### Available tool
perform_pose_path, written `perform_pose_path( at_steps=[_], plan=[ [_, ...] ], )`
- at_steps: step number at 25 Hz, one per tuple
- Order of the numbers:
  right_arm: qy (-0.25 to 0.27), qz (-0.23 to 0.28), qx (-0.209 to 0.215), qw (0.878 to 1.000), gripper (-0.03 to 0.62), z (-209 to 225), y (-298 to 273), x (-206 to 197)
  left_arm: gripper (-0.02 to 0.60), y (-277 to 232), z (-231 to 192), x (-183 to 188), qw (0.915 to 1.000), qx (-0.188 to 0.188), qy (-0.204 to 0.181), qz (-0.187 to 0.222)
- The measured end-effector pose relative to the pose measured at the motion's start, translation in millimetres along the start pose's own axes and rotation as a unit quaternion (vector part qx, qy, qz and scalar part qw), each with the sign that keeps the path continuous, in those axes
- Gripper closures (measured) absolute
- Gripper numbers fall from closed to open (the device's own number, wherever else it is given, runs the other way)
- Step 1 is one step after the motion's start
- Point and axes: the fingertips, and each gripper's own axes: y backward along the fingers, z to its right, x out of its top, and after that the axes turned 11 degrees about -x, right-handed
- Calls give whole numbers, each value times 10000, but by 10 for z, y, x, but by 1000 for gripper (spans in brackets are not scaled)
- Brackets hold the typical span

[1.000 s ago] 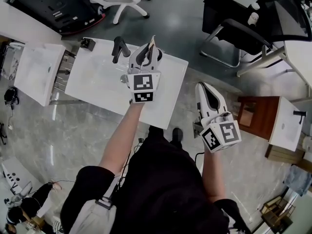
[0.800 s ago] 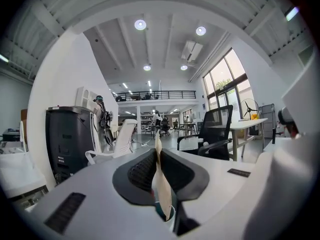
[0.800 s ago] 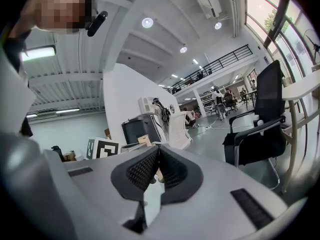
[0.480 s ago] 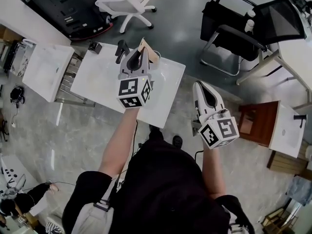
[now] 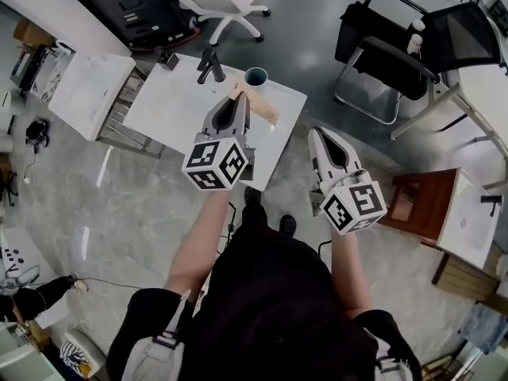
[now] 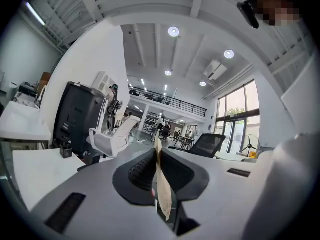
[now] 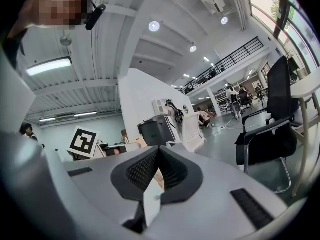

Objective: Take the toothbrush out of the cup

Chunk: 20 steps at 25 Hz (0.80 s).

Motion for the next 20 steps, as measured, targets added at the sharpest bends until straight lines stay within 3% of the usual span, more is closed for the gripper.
perform_pose_path(
  at_steps=[12,20],
  plan=[
    [75,-232,383,9990,563,-110,265,-214,538,514,345,-539,9975,-74,621,-320],
    [404,-390,572,9968,563,-188,382,-303,540,664,588,-642,9954,-143,883,-340]
  ],
)
